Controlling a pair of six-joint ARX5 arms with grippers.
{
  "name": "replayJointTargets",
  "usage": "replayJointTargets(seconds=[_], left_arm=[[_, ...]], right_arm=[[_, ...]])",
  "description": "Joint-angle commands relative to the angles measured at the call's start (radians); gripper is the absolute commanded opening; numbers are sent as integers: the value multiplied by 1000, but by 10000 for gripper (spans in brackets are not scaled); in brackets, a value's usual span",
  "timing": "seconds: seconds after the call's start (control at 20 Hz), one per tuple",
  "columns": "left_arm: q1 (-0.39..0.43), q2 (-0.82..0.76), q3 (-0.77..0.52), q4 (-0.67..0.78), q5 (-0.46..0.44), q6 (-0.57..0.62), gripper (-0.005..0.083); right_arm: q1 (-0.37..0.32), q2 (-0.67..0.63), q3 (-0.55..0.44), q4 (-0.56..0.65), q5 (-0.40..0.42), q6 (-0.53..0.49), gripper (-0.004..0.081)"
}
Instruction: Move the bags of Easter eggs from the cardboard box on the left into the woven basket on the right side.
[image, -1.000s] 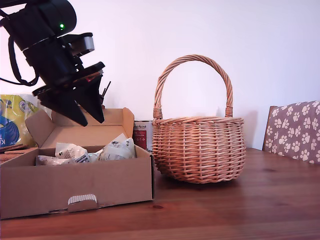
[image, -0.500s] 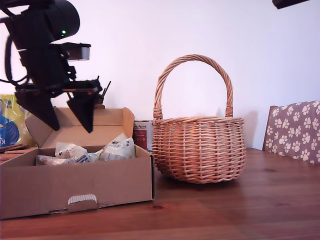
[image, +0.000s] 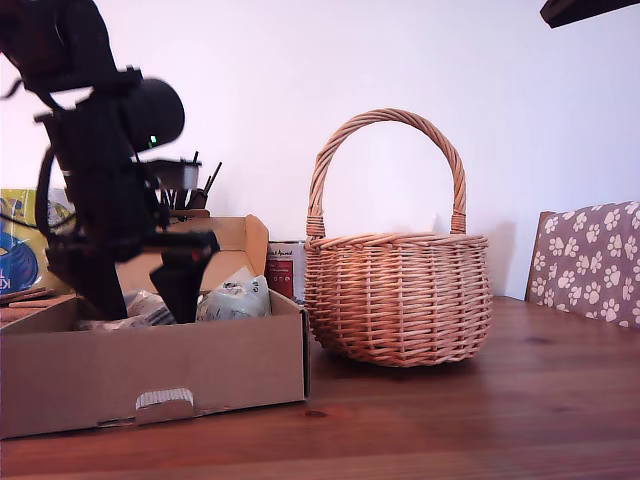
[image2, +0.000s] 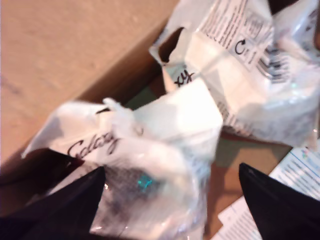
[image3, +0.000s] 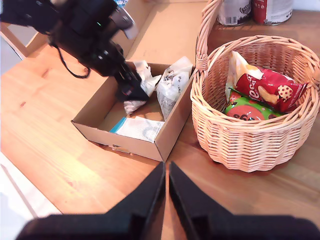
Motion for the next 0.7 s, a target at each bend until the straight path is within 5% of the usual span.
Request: replayJointTargets(seconds=[0.0,0.2,0.45,0.65], left_arm=[[-3,57,-12,5,-2,-3,783],[-4,69,-12,25,-2,-2,730],[-4,68,-12,21,-2,18,201],[-4,57,-10,14,-1,37,158]], right_arm=[[4,-2,-16,9,-3,-20,-11],[4,-2,-16,8,-2,-20,-12],[4,-2,-16,8,-1,-20,-12],[4,-2,-16,5,2,-19,-12]])
